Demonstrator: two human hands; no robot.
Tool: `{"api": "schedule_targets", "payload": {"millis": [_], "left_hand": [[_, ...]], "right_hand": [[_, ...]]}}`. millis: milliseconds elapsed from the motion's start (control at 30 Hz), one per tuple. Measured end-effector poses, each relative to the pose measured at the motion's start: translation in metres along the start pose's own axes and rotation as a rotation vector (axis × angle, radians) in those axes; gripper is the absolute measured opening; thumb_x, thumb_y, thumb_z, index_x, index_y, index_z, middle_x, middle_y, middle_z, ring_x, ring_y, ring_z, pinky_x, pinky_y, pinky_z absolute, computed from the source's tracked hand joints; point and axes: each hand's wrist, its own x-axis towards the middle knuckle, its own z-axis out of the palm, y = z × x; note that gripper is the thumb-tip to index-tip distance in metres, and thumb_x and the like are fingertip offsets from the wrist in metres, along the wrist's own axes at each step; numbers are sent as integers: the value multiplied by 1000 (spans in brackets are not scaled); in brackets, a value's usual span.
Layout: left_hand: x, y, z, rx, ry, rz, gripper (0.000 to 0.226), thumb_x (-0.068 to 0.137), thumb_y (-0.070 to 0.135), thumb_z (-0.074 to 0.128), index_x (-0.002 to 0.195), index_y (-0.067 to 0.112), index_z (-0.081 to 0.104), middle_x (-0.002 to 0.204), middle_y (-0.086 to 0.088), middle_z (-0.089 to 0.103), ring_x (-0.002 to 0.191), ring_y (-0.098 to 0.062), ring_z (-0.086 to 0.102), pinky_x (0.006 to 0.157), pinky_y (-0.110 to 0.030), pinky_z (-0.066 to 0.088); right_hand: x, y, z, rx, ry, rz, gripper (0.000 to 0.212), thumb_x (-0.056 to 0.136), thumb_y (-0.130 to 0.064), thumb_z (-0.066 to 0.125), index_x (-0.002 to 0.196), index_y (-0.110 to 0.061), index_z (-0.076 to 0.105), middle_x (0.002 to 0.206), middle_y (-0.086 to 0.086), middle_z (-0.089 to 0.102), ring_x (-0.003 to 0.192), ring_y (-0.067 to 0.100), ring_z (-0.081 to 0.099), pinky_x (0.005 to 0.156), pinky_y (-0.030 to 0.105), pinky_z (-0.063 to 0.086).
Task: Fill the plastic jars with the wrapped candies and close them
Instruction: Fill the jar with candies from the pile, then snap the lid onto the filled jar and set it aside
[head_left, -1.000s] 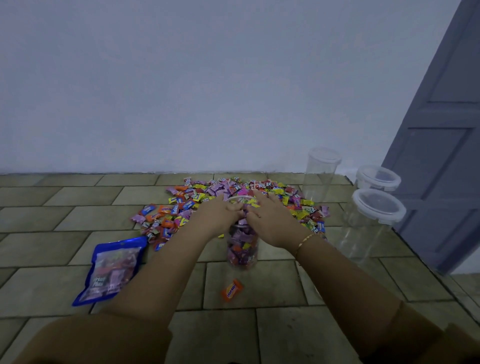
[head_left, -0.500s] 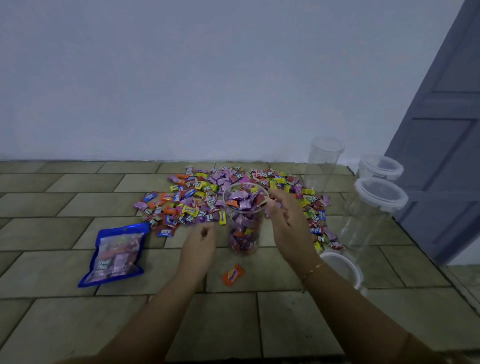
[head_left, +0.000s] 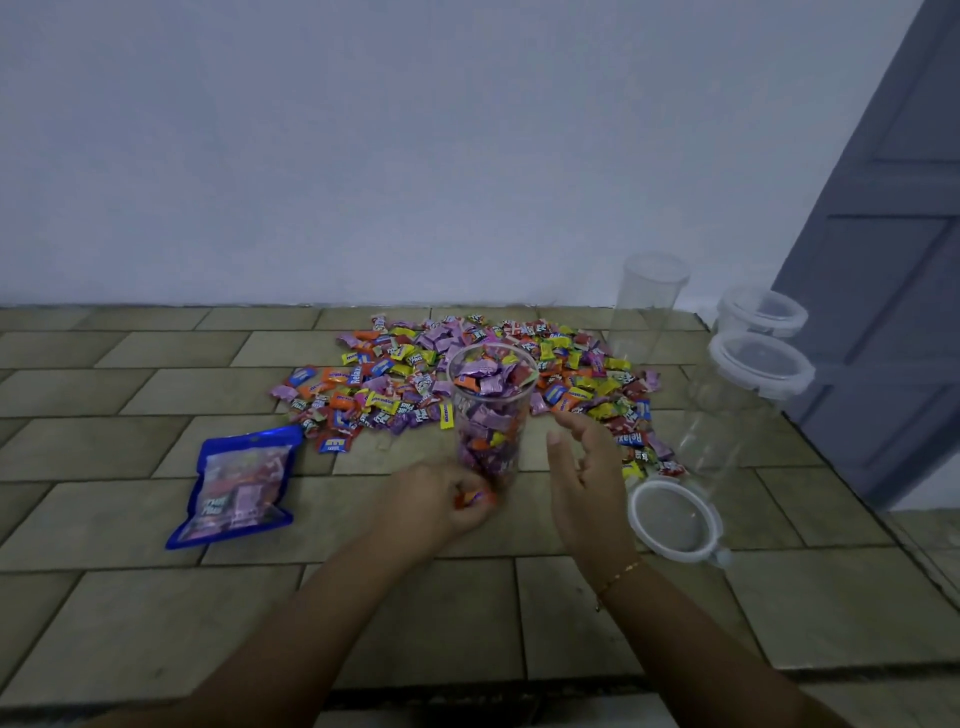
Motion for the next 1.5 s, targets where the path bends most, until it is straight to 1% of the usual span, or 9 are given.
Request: {"api": "schedule_targets", "payload": {"millis": [133,267,433,600,833,1000,1133,1267,1500], "left_hand": [[-3,23,-16,-181,495,223,34,73,51,66,93,24,76,85,16,65,67,17,48,61,3,33],[13,47,-37,-161,726,298,40,78,50,61,98,19,76,91,7,69,79,5,56,70,-8,43],[45,62,-60,2,437,-4,52,82,60,57,124,29,63,125,5,61,119,-14,50,91,-28,40],[51,55,-57,-55,323,-2,82,69,71,57,138,29,48,141,3,46,131,-17,34,106,-35,29],[49,47,-41,159,49,-34,111,58,87,29,151,33,3,159,8,-12,146,-19,-7,114,-53,6],[47,45,-42,78,63,-38,113,59,84,38,149,35,-10,159,7,-14,146,-21,-6,115,-52,6],[46,37,-37,-300,130,-89,126,61,65,69,150,26,-11,160,2,5,145,-18,13,114,-39,19],[50,28,-30,-531,76,-124,131,64,48,80,148,30,-19,156,4,23,140,-16,29,112,-35,28],[44,24,-20,-657,159,-119,113,71,27,81,151,20,2,149,1,33,125,-1,32,100,-20,28]], "right_hand": [[3,1,-2,-46,53,-25,38,85,-42,41,110,-22,59,102,-10,54,101,17,52,86,31,42],[3,-8,-7,-147,79,-28,31,86,-30,49,109,-15,64,102,-10,55,102,18,54,88,39,43],[-2,-4,-11,-595,-130,373,46,88,-37,52,131,-27,42,142,-1,36,135,21,26,108,47,21],[-17,11,-6,-760,-341,558,61,86,-37,48,140,-19,27,154,18,12,143,35,8,113,54,12],[-29,12,5,-726,-433,249,55,87,-26,47,140,-23,32,147,6,31,136,25,27,111,42,23],[-25,13,-2,-903,-383,250,49,93,-27,42,140,-29,31,140,1,43,130,23,37,103,38,29],[-17,14,-7,-932,-426,206,41,96,-27,37,137,-32,38,136,-3,49,126,19,43,100,38,28],[-9,5,-7,-815,-332,112,40,93,-23,44,132,-32,46,132,-8,50,124,15,44,99,34,27],[39,-14,-17,-55,45,185,34,91,-7,51,125,-9,56,119,10,55,104,20,52,88,32,45]]}}
